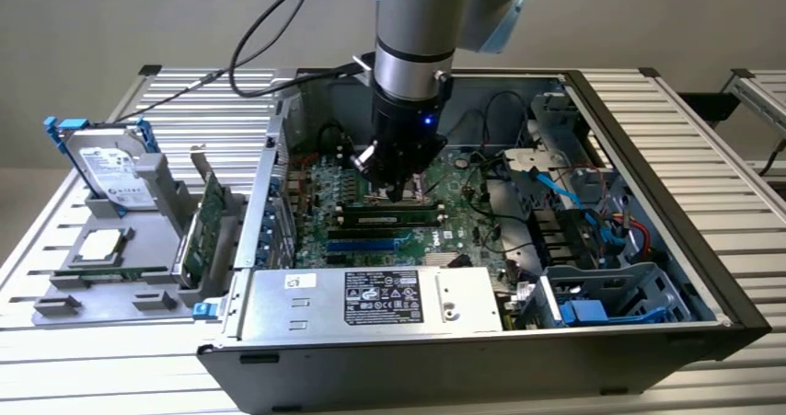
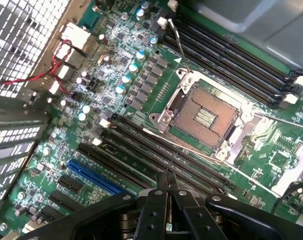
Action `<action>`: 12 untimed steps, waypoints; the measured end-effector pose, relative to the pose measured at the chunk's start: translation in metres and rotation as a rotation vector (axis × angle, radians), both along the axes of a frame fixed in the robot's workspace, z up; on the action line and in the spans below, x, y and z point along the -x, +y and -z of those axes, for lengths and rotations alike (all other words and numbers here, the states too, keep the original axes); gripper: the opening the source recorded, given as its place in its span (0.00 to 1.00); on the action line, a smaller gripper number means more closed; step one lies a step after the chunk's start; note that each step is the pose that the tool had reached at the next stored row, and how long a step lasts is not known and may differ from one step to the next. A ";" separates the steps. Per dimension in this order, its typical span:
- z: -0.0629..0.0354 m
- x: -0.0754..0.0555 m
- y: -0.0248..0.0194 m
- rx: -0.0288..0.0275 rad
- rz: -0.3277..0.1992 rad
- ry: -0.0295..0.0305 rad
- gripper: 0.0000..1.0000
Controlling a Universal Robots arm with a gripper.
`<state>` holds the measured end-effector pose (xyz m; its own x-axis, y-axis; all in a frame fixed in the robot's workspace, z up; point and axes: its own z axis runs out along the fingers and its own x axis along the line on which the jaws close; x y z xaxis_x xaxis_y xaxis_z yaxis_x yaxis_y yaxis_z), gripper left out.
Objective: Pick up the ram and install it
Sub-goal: 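Press down the ram until it locks into place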
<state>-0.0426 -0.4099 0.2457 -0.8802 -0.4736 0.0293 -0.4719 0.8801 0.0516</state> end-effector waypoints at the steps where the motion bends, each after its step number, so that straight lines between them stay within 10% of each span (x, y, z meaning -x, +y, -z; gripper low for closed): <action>1: 0.0000 0.000 0.0000 0.0000 0.015 -0.0001 0.11; 12: 0.0004 0.000 0.0000 -0.0001 0.184 -0.0020 0.11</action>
<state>-0.0426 -0.4099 0.2453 -0.9521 -0.3045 0.0275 -0.3028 0.9517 0.0509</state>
